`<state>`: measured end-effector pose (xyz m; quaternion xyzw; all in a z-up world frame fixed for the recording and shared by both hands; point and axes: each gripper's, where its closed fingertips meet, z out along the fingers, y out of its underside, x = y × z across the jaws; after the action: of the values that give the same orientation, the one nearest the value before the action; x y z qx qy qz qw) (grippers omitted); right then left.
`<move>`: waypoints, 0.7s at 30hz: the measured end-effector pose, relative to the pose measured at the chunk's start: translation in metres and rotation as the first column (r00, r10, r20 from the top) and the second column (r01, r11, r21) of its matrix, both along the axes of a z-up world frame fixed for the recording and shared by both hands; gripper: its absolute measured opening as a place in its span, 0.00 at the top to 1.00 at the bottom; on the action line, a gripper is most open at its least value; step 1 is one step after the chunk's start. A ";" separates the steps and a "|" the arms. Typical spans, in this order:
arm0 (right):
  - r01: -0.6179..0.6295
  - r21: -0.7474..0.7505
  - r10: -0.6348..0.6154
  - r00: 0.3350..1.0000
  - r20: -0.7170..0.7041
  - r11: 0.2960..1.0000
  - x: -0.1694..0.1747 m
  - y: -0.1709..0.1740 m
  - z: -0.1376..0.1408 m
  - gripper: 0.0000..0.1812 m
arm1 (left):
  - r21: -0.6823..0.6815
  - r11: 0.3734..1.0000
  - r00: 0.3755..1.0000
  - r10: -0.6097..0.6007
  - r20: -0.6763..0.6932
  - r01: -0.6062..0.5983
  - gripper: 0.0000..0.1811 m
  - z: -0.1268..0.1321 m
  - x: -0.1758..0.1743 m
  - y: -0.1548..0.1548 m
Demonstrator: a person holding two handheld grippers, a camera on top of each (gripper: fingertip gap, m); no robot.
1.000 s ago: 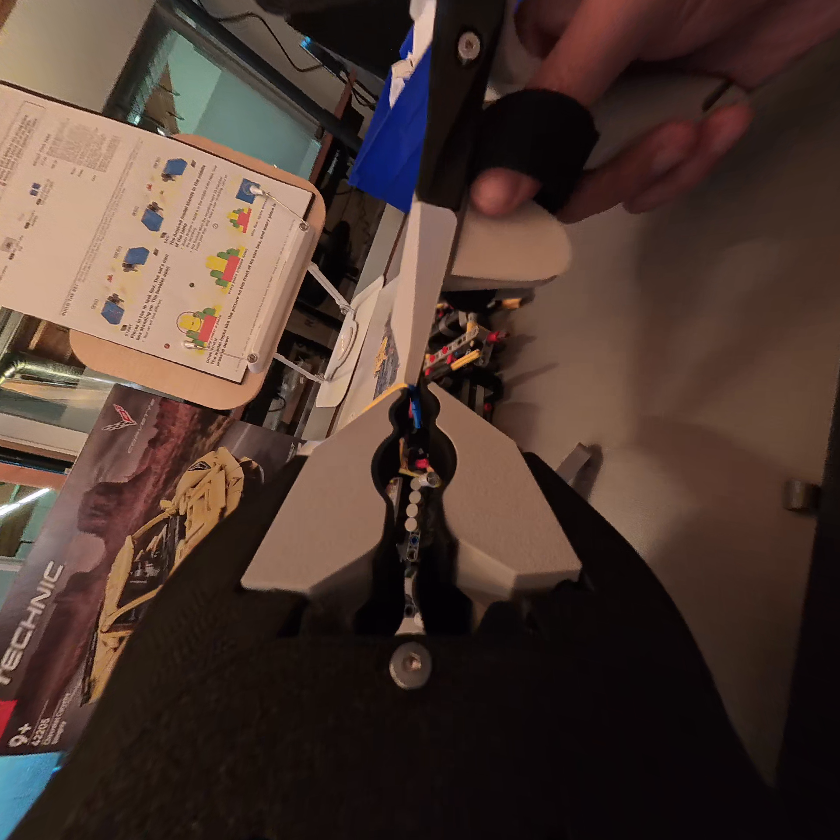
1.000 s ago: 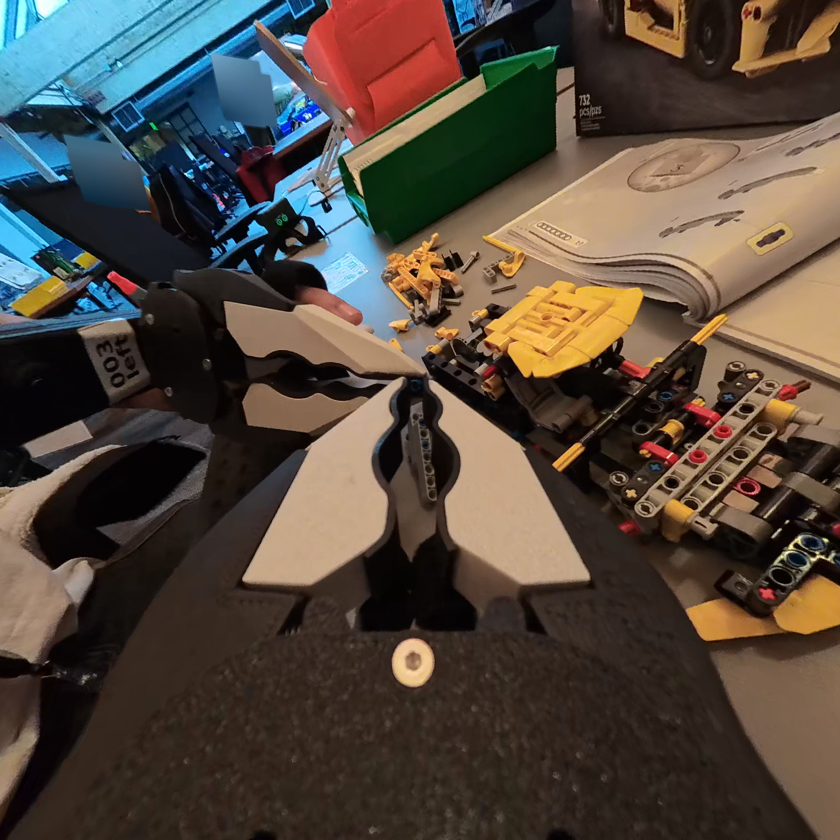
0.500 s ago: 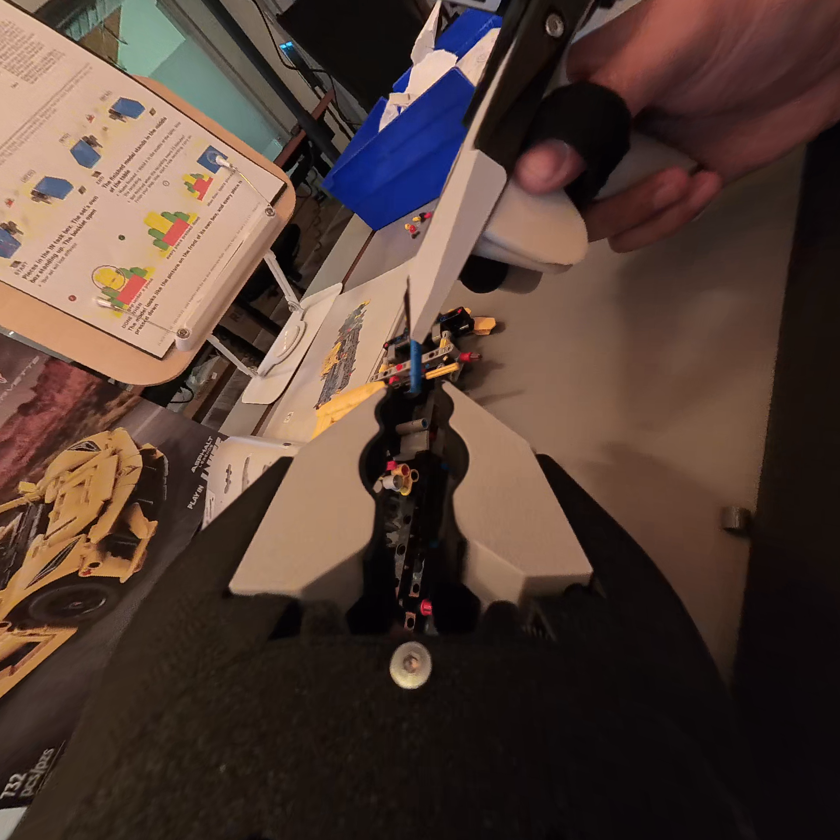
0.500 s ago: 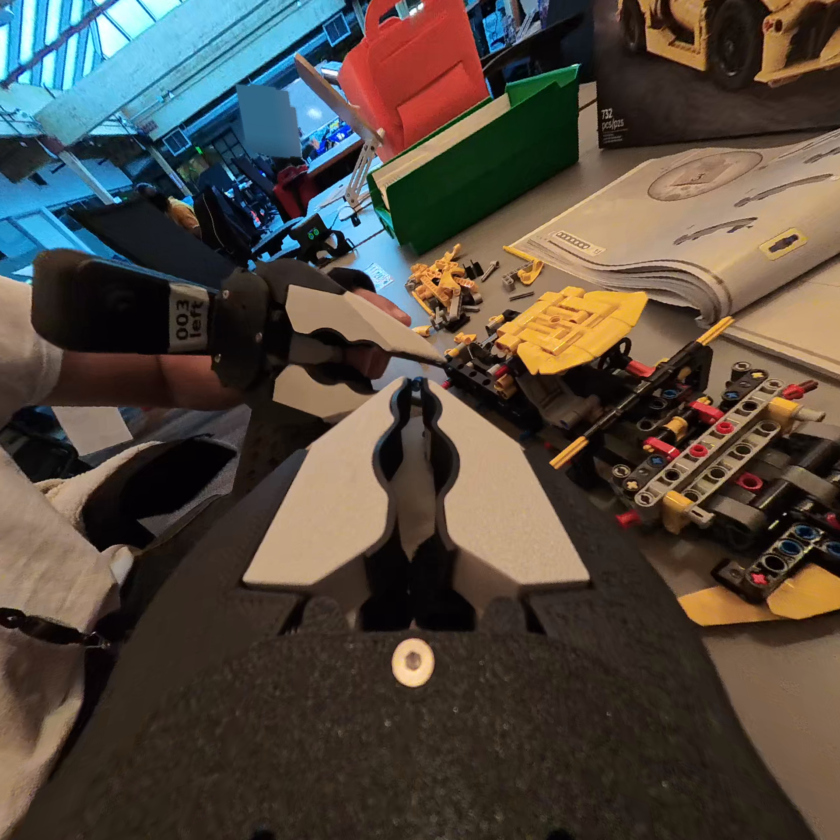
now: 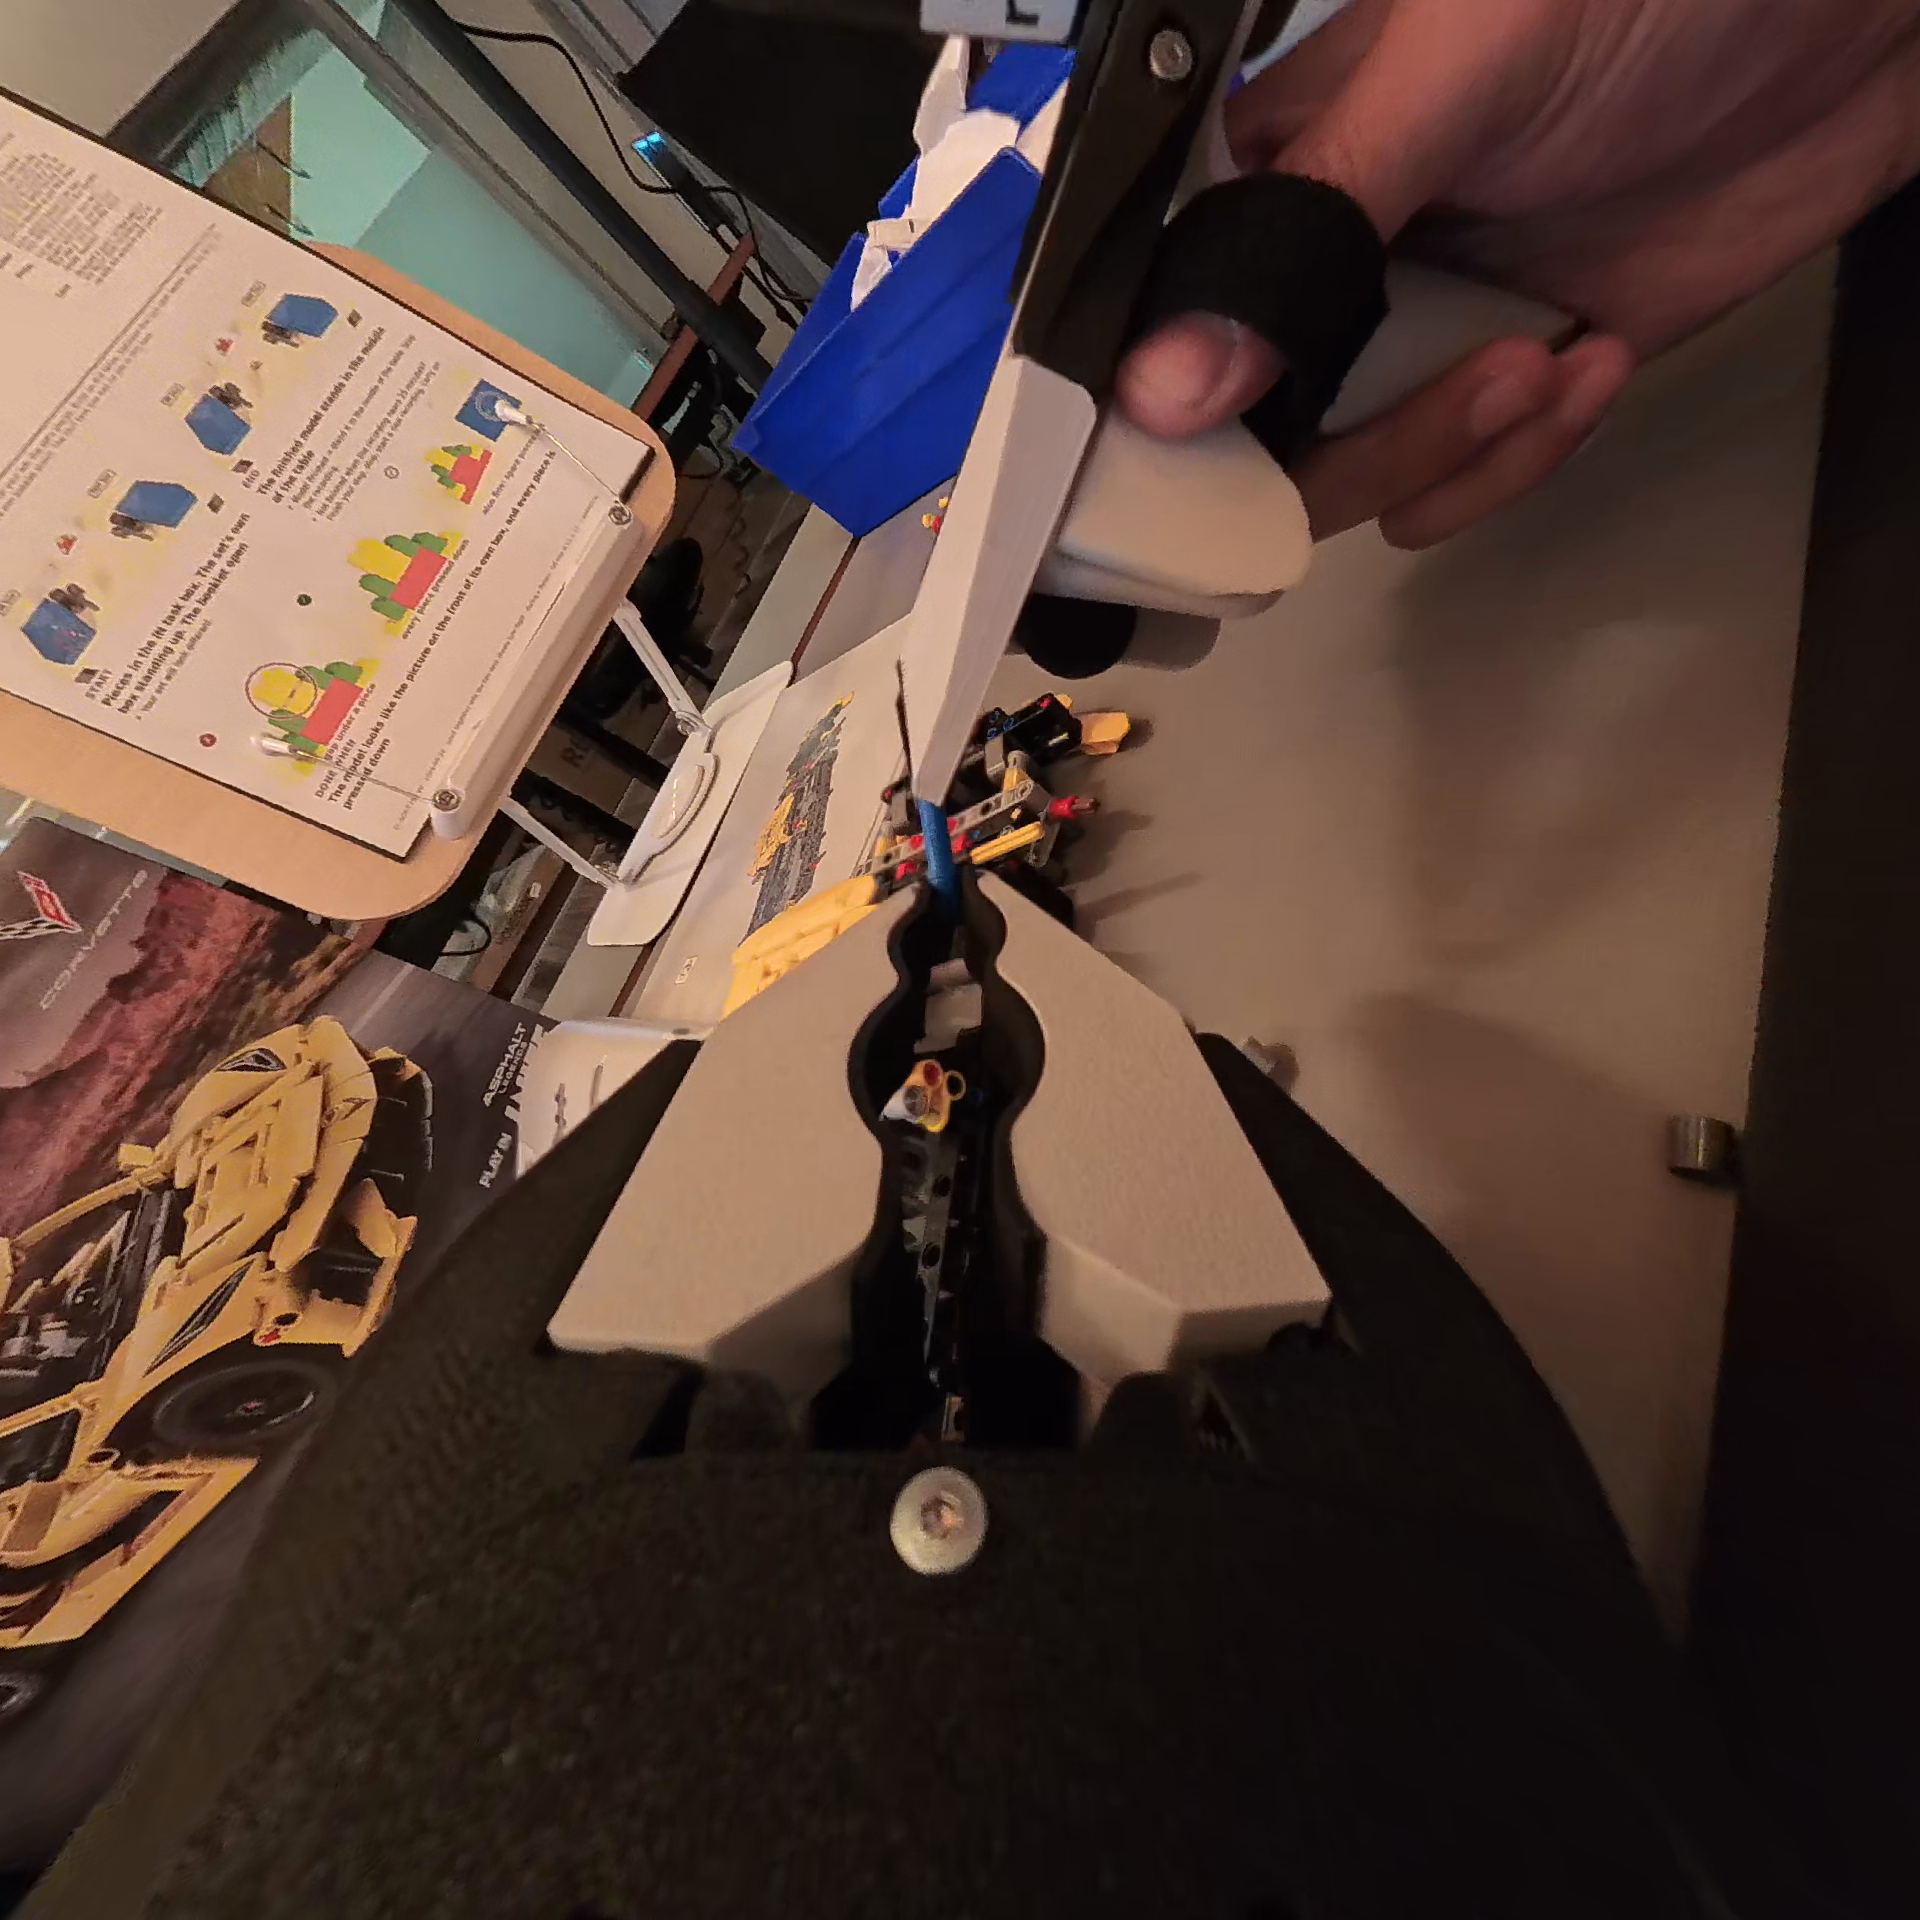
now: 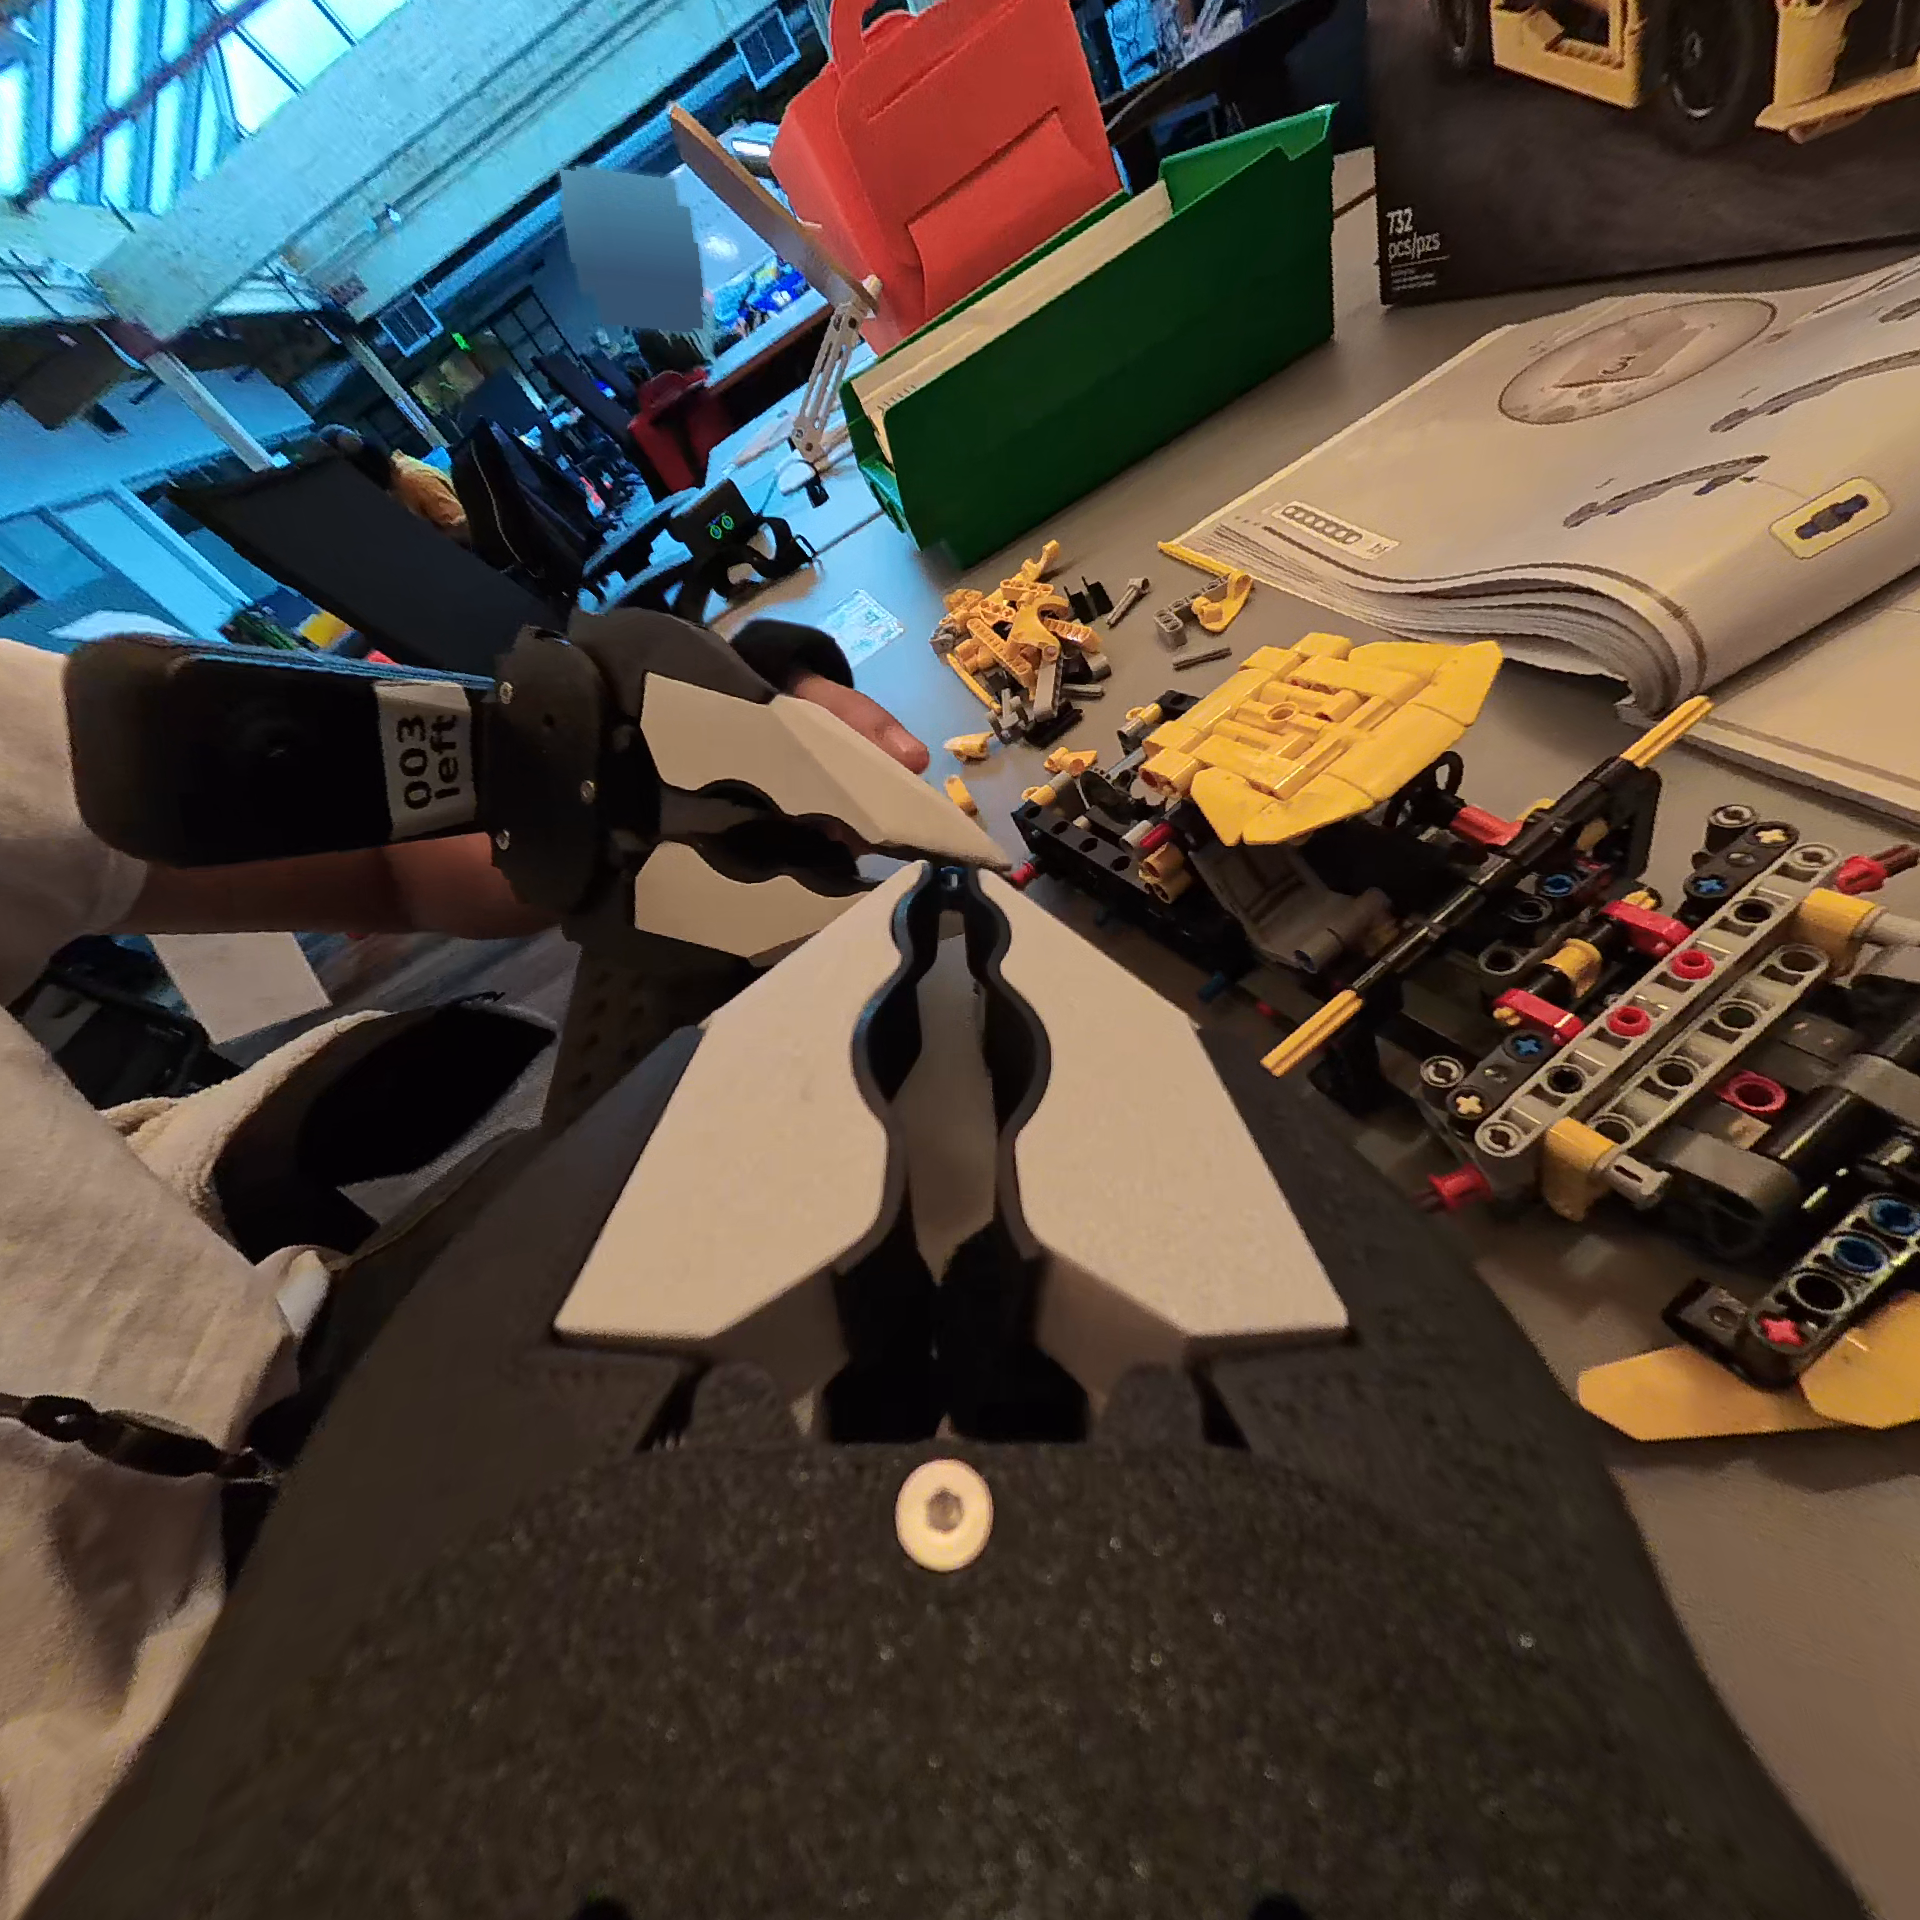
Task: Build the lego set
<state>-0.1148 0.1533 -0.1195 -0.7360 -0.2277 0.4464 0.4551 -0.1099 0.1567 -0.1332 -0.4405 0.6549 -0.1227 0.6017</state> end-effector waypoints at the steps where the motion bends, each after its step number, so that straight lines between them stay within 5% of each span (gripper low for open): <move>1: 0.000 0.002 0.000 1.000 -0.008 1.000 0.000 0.000 0.001 0.98 | -0.007 1.000 1.000 -0.004 0.007 0.004 0.98 0.001 -0.001 0.000; 5: 0.053 0.135 -0.058 0.998 0.033 0.989 0.003 0.001 0.011 0.93 | -0.054 0.998 0.998 0.040 0.044 -0.038 0.98 0.011 -0.008 0.015; 7: -0.055 0.168 0.036 0.993 0.114 0.984 -0.007 -0.017 0.005 0.91 | -0.143 0.985 0.988 0.113 0.102 -0.097 0.98 0.022 -0.022 0.039; 10: -0.340 0.006 0.302 0.844 0.444 0.941 -0.025 -0.055 -0.050 0.87 | -0.350 0.931 0.964 0.183 0.195 -0.106 0.98 0.037 -0.041 0.065; 15: -0.569 -0.023 0.469 0.655 0.592 0.822 -0.038 -0.077 -0.073 0.92 | -0.469 0.880 0.947 0.213 0.242 -0.078 0.98 0.042 -0.047 0.076; 21: -0.600 -0.124 0.556 0.616 0.558 0.790 -0.044 -0.079 -0.087 0.93 | -0.429 0.900 0.961 0.184 0.206 -0.081 0.98 0.035 -0.042 0.069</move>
<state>-0.1585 0.0739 -0.2062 -0.7035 -0.5932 0.3200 0.2251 -0.1517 0.2260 -0.0981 -0.5841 0.5038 -0.2704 0.5761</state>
